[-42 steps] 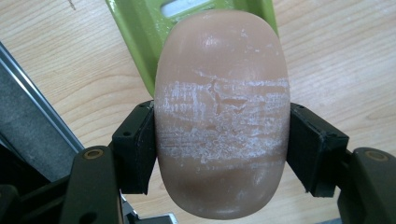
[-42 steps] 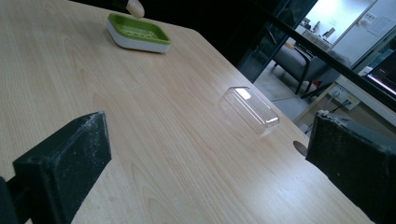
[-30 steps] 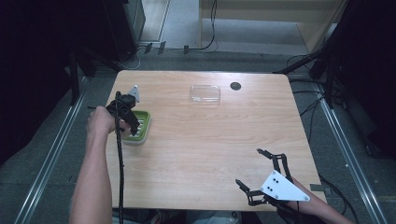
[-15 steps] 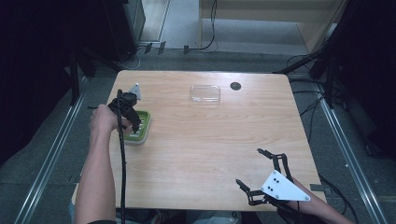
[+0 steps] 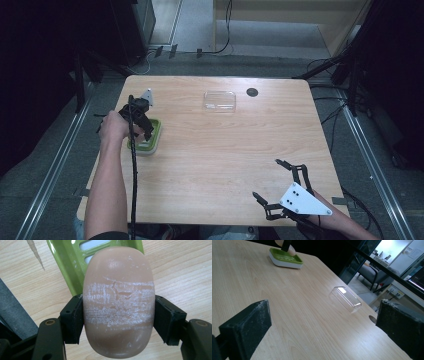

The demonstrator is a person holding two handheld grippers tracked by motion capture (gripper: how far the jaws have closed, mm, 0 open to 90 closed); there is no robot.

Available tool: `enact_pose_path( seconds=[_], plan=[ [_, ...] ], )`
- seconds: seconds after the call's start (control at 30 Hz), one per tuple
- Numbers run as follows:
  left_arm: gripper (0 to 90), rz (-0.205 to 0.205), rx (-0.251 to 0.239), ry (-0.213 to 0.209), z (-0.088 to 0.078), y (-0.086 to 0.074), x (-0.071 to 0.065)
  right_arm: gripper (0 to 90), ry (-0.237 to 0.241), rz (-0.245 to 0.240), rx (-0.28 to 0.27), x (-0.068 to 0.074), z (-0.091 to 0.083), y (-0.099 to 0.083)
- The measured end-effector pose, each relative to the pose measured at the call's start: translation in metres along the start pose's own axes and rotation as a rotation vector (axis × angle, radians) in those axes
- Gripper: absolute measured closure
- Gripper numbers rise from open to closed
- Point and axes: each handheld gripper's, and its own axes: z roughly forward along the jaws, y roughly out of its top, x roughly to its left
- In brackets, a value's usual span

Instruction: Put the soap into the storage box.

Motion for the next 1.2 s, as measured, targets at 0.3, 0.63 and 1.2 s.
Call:
enact_pose_path(
  seconds=[0.3, 0.63, 1.2],
  plan=[
    [33.6, -0.017, -0.012, 0.001, 0.005, 0.003, 0.001, 0.0, -0.002, 0.003, -0.003, 0.000, 0.000, 0.000],
    [33.6, -0.053, -0.049, 0.008, 0.012, 0.003, 0.008, 0.0, 0.000, -0.003, -0.001, 0.000, 0.000, 0.000],
    [33.6, -0.090, -0.074, 0.021, 0.025, 0.011, 0.010, 0.0, 0.001, -0.003, 0.000, 0.000, 0.000, 0.000]
  ],
)
